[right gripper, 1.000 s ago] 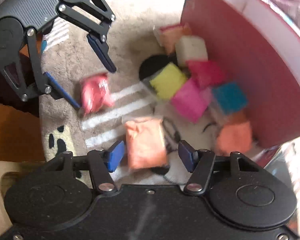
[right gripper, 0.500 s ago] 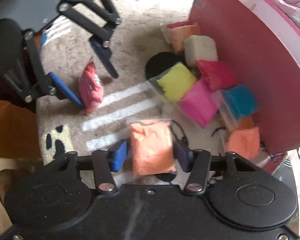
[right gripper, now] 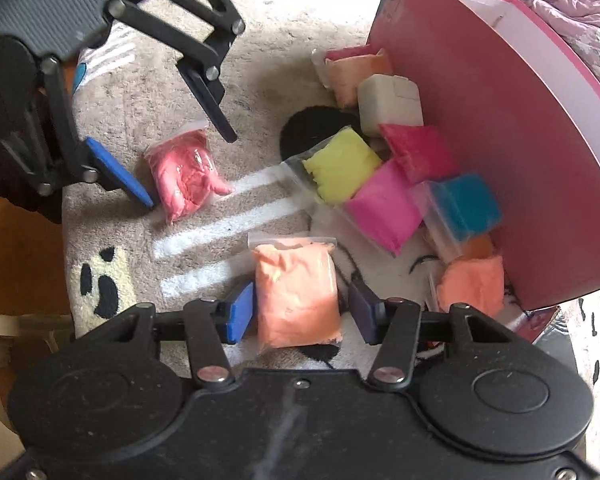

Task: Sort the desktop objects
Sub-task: 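Close left gripper on the red bag while right gripper closes on the orange bag, then lift the red bag with the left gripper and lower it into the box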

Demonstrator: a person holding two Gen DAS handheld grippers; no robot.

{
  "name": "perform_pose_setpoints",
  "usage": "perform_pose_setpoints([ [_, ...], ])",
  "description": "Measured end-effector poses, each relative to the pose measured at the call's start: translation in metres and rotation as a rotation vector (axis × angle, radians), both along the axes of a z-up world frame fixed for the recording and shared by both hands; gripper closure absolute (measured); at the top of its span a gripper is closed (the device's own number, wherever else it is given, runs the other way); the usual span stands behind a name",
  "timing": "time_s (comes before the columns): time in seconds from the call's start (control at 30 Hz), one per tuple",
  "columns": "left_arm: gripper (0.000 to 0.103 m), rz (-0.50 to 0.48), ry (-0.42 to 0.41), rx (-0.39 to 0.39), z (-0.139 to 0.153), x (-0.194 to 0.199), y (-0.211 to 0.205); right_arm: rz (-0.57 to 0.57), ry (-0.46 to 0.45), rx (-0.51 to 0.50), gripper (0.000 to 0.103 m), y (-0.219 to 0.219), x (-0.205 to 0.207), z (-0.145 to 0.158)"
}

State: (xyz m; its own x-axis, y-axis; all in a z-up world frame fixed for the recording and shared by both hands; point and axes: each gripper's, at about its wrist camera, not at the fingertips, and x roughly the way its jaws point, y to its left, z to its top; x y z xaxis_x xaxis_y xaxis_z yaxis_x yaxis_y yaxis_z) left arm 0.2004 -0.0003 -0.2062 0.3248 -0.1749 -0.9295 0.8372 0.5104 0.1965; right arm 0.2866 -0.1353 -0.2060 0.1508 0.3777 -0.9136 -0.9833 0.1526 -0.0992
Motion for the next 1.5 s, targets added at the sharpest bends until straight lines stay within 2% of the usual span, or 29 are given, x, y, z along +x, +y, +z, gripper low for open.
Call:
perform_pose_setpoints([
  [0.03,0.061,0.006,0.005,-0.002,0.001,0.001,0.0,0.001,0.0,-0.001,0.06,0.002,0.0,-0.002],
  [0.33,0.062,0.121,-0.087,-0.057,0.04,0.012,0.007,-0.029,-0.001,0.013,0.061,0.003,0.005,0.004],
  [0.73,0.062,0.347,-0.347,-0.219,0.124,0.047,0.016,-0.034,-0.056,0.051,0.061,-0.004,0.003,0.019],
  [0.93,0.062,0.48,-0.441,-0.307,0.155,0.079,0.033,-0.029,-0.065,0.045,0.061,-0.005,0.003,0.019],
  [1.13,0.062,0.67,-0.473,-0.412,0.159,0.122,0.065,-0.023,-0.072,0.032,0.061,-0.004,0.002,0.017],
  [1.27,0.062,0.773,-0.474,-0.47,0.149,0.146,0.081,-0.019,-0.067,0.026,0.061,-0.002,0.001,0.015],
  [1.5,0.062,0.866,-0.428,-0.468,0.114,0.183,0.079,-0.022,-0.062,0.026,0.061,0.004,0.0,0.015],
])
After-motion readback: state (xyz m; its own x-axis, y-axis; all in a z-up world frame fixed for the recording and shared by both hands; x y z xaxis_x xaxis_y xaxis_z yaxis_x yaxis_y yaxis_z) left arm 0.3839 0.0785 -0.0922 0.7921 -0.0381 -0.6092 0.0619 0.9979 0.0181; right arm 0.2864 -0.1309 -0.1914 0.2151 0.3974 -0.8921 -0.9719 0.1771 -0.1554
